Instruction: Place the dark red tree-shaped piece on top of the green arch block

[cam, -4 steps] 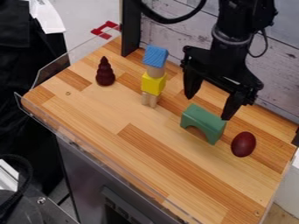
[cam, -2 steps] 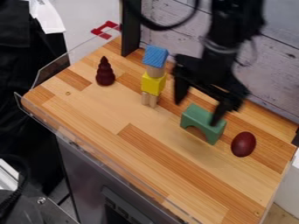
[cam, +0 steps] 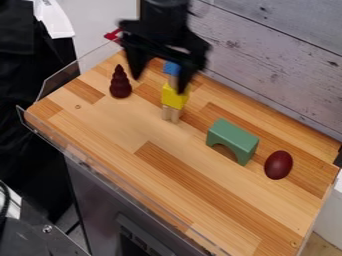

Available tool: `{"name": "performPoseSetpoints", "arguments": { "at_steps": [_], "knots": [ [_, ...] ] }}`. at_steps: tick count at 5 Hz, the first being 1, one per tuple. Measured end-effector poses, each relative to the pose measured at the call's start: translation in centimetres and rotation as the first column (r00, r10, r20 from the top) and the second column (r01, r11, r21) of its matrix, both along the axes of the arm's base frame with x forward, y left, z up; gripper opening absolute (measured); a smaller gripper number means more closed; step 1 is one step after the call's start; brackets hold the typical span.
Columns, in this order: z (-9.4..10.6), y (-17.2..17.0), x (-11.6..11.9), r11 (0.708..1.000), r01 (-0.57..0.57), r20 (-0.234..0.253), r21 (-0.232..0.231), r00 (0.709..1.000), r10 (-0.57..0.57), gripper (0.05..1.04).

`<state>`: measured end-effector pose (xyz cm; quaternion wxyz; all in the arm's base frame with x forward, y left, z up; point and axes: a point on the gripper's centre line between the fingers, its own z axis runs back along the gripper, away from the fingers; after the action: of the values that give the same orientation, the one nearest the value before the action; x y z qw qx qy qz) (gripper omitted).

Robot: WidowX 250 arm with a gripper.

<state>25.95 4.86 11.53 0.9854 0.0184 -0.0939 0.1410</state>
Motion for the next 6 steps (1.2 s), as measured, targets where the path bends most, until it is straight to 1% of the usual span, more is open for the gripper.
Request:
{"name": "performPoseSetpoints", "arguments": {
  "at_steps": [1,2,3,5,6],
  "knots": [
    [1.4,2.6,0.7,0.999,-0.037,0.013,0.005,0.999,0.037,0.997],
    [2.3,4.8,1.3,0.998,-0.055,0.029,-0.001,0.998,0.055,0.997],
    [1.3,6.1,2.4,0.997,-0.064,0.021,-0.036,0.998,0.065,0.997],
    [-2.6,7.9,5.0,0.993,-0.047,-0.051,-0.105,0.998,0.041,0.997],
    [-4.8,9.1,5.3,0.99,-0.066,-0.124,-0.129,0.991,0.05,0.997]
  ]
}}
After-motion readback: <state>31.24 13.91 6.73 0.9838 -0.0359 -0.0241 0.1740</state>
